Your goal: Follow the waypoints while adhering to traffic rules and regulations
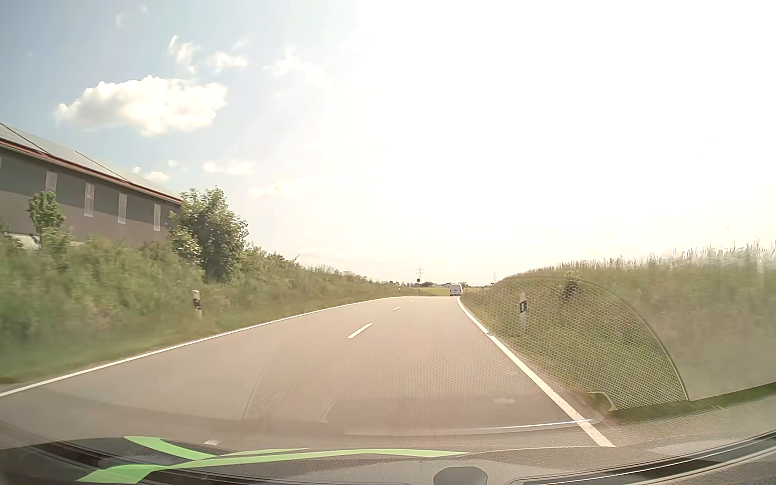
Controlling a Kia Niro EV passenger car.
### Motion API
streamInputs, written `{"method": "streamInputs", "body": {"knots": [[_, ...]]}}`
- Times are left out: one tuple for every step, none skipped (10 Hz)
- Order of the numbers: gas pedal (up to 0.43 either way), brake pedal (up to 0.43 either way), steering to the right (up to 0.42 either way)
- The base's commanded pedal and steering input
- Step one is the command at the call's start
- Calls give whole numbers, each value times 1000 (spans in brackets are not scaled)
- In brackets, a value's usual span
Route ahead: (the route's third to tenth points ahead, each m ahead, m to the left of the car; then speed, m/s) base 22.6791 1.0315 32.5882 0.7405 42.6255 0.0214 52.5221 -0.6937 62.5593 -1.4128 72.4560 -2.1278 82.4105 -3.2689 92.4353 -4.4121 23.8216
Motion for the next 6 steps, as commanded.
{"method": "streamInputs", "body": {"knots": [[220, 0, 8], [220, 0, 8], [220, 0, 8], [220, 0, 8], [220, 0, 8], [220, 0, 8]]}}
